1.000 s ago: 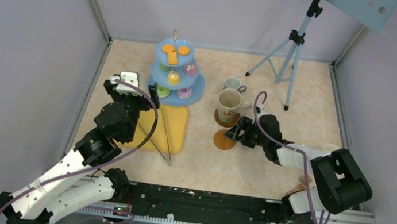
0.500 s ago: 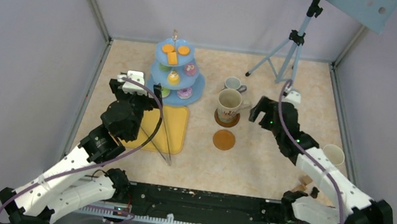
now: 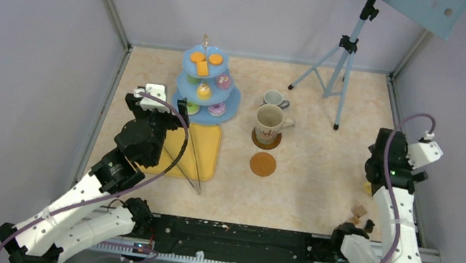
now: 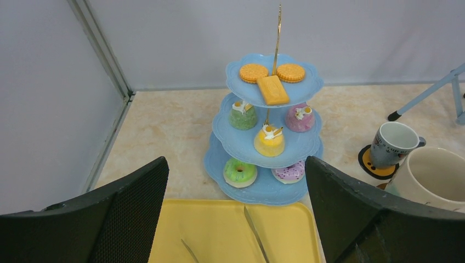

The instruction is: Serve the afternoon tea

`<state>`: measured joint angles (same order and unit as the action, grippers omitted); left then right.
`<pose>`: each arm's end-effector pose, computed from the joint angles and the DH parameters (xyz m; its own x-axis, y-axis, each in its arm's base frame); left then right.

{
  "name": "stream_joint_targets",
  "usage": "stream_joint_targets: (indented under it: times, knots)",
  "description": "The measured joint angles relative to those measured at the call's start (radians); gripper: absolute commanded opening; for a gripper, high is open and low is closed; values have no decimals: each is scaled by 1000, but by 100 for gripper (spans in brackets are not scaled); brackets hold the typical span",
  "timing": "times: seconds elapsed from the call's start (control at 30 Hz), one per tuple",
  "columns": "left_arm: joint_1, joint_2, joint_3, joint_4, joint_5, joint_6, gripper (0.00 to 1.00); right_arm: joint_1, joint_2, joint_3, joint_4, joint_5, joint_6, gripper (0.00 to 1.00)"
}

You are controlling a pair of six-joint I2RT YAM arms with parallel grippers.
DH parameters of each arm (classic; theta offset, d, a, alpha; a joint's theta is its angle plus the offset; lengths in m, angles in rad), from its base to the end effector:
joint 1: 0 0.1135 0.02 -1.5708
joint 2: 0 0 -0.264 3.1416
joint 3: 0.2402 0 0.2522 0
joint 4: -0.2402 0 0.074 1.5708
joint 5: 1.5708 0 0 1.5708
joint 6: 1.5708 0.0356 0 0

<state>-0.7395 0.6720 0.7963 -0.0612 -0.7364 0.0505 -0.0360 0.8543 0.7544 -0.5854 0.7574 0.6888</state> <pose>0.1263 -0.0829 0.3741 0.0467 0.0080 -0.9989 0.0017 1.0000 0.0081 0.1727 -0.0307 0.2846 -0.1338 0.4670 -0.8741 0.8326 0.5313 0.1564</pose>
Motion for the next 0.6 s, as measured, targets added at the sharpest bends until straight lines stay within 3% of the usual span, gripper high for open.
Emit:
stream_joint_targets:
  times: [0.27,0.6]
  knots:
    - [0,-10,0,0,8,-3,99,-282,228,92,-145,-179,198,92]
    - [0,-14,0,0,11,-4,99,-351,440,132,-127,-307,304,90]
